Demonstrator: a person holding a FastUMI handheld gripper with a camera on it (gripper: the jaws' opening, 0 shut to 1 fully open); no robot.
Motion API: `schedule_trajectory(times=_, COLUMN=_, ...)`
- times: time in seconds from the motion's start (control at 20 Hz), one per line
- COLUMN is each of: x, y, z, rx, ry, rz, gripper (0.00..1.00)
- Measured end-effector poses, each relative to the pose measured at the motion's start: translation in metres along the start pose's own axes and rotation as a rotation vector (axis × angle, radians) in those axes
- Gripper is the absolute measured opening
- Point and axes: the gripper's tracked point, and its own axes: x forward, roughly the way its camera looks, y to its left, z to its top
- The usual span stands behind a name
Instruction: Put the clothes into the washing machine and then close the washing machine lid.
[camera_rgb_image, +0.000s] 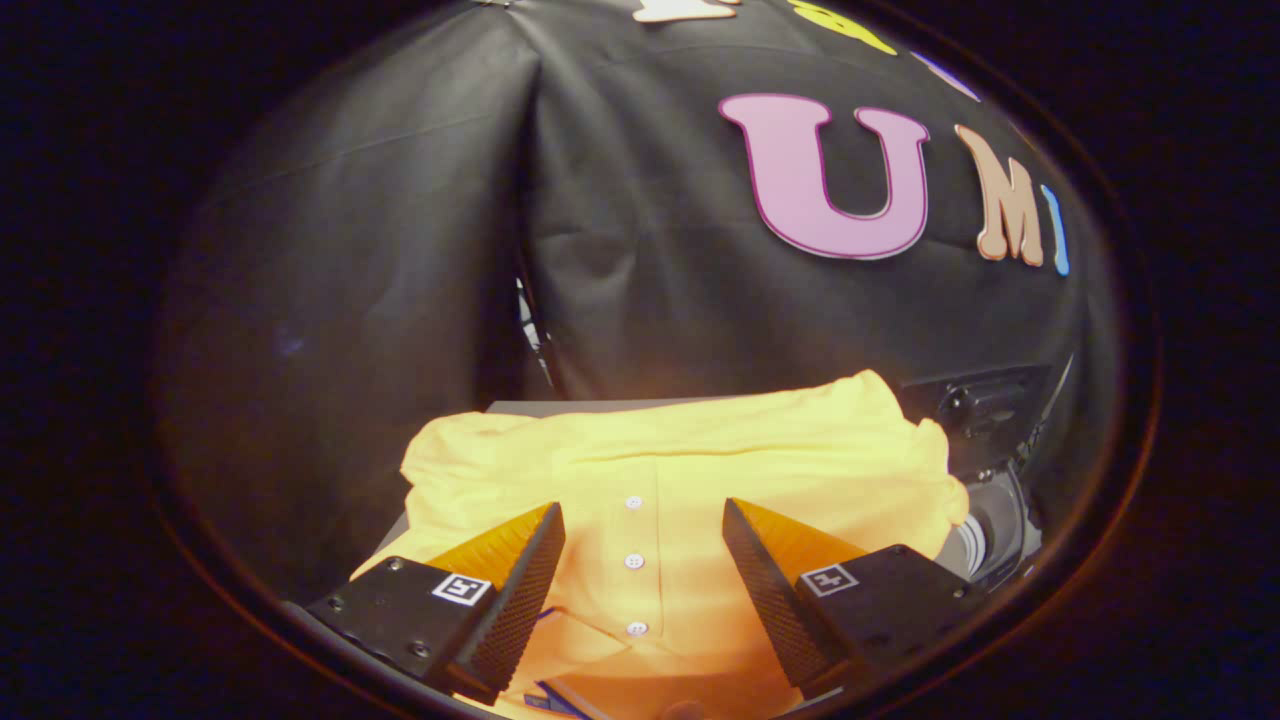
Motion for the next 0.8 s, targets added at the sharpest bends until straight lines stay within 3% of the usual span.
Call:
schedule_trajectory(times=0.05, x=-0.006, y=0.001, z=0.004, rx=-0.063, ry=0.002, rz=-0.014, gripper=0.96)
schedule_trajectory(times=0.15, x=0.000, y=0.005, z=-0.001, rx=-0.136, ry=0.035, rz=0.010, gripper=0.72)
schedule_trajectory(times=0.3, x=-0.003, y=0.009, z=0.009, rx=-0.060, ry=0.026, rz=0.085, gripper=0.35)
schedule_trajectory(times=0.4, x=-0.009, y=0.015, z=0.003, rx=0.040, ry=0.033, rz=0.185, gripper=0.11)
schedule_trajectory(times=0.5, x=-0.014, y=0.015, z=0.008, rx=0.100, ry=-0.004, rz=0.227, gripper=0.07)
schedule_trajectory(times=0.8, x=-0.075, y=0.020, z=0.080, rx=-0.067, ry=-0.191, rz=0.247, gripper=0.04)
